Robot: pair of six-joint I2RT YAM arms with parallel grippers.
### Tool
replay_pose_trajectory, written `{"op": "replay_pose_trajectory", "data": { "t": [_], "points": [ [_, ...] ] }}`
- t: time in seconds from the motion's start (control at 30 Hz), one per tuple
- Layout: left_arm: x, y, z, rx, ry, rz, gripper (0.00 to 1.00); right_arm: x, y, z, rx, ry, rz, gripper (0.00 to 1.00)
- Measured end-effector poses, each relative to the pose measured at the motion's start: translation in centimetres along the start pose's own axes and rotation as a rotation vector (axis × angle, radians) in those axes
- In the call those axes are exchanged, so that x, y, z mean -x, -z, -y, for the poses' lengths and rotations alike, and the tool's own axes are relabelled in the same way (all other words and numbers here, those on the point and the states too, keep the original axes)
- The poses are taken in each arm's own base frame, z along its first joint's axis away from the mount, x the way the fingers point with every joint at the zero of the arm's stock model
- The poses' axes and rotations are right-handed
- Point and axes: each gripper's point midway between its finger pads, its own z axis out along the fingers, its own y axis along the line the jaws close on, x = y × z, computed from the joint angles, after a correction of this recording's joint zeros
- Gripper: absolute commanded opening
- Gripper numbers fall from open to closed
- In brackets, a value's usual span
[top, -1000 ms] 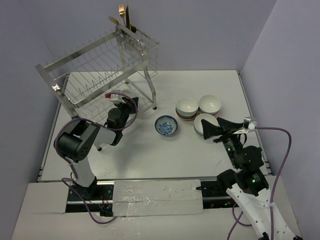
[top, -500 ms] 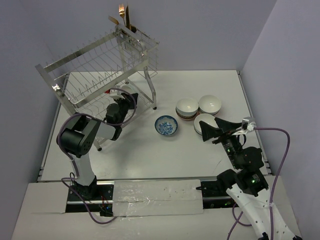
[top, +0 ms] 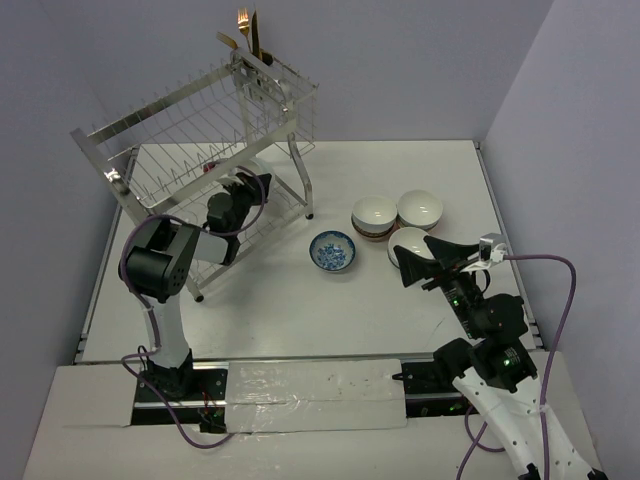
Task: Load the bowls into the dish rack
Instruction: Insert the bowl into the dish rack.
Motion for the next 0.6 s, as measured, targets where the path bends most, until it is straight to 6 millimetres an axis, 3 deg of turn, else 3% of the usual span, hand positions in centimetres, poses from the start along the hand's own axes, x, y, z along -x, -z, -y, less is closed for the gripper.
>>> {"op": "replay_pose_trajectory", "data": {
  "t": [0.33,0.6],
  "points": [
    [0.7,-2.0,-1.4,-0.026,0.027,0.007,0.00,-0.9,-0.6,-0.5,0.036,0.010,-0.037,0.97],
    [1.4,-3.2,-0.8,-0.080,0.031,0.009,0.00,-2.1,-0.8,-0.7,0.057,0.022,-0.082,0.97]
  ]
}}
